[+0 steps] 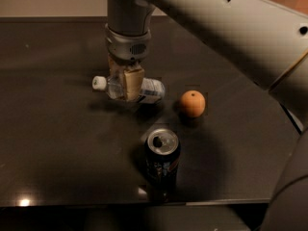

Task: Knock blue plastic bottle over

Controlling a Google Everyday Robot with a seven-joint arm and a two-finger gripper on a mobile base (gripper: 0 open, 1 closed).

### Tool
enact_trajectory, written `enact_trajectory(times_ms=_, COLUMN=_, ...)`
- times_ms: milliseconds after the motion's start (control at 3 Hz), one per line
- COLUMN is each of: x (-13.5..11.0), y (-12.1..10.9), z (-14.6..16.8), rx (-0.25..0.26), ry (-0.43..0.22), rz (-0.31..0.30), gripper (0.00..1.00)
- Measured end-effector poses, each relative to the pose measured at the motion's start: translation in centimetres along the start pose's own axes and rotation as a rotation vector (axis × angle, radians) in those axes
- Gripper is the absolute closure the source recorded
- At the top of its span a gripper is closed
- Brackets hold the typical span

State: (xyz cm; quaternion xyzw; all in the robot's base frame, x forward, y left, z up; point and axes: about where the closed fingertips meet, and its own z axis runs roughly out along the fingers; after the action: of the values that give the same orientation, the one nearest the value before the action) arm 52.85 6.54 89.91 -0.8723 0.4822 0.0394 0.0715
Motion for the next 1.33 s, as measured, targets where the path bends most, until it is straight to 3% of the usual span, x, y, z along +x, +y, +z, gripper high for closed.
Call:
enact_trajectory(times_ms=1000, x=-0.7, y=1.4, z=2.3, rx=-0.042, ry=0.082, rz=-0.135, gripper=0.12)
enact_trajectory(times_ms=1333, x=-0.8, y=2.0, z=3.1, rx=-0.059, ry=0.091, rz=-0.160, gripper=0.00)
